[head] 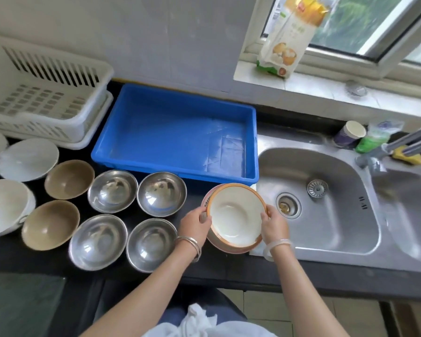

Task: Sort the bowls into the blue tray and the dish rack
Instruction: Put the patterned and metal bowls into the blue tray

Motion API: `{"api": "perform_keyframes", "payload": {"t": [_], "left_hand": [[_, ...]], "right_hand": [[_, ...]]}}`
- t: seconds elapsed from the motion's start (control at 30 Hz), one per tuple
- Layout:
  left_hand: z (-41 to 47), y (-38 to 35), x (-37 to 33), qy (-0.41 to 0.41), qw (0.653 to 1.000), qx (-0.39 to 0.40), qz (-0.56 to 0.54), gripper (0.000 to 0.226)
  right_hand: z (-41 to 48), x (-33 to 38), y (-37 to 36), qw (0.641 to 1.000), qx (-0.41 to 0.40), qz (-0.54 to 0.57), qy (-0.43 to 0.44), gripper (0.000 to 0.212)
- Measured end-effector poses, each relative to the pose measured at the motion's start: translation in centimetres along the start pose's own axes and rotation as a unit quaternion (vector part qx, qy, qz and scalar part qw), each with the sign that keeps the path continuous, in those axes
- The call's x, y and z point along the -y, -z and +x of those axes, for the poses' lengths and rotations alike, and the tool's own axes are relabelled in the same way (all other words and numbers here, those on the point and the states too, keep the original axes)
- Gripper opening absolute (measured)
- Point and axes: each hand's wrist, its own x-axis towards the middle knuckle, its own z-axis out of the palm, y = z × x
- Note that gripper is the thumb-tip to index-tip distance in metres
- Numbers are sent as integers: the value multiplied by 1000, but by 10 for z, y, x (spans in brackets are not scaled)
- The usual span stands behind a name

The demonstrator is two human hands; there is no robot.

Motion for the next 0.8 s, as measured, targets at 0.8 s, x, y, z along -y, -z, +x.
{"api": "perform_keyframes", "payload": {"t": [0.8], "left_hand": [[3, 24, -1, -22, 990, -79, 113, 20]], "right_hand": [[-42, 16, -24, 998, -9, -66, 3, 22]]}}
